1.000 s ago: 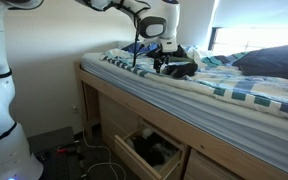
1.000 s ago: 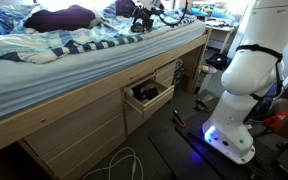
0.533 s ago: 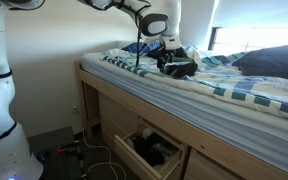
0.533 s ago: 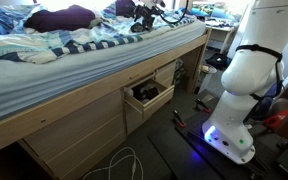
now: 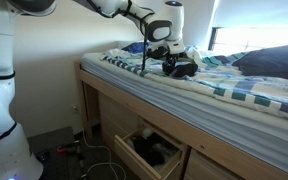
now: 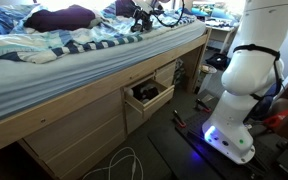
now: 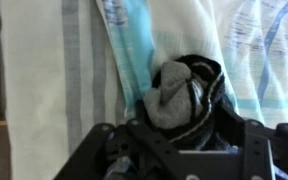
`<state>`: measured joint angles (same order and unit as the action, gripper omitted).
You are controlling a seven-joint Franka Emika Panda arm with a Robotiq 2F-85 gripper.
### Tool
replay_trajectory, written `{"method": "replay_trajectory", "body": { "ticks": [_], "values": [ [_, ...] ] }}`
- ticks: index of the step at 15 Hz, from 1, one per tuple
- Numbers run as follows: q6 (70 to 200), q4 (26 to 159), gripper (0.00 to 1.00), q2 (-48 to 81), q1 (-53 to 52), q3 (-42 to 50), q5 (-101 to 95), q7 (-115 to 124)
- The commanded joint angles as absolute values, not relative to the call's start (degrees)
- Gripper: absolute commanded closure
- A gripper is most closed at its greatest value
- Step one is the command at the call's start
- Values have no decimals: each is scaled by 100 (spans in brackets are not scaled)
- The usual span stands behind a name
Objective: Put the socks one at a time in the open drawer
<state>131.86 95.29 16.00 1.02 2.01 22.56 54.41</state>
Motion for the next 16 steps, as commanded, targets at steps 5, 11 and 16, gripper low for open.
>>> {"method": "replay_trajectory", "body": {
  "ticks": [5,11,16],
  "values": [
    [13290,9577,61,1343,-19,289,1835,5760],
    [13035,9456,14,1404,30,273,1684,5829],
    [12872,9401,70,1408,32,309,1660,5851]
  ]
}}
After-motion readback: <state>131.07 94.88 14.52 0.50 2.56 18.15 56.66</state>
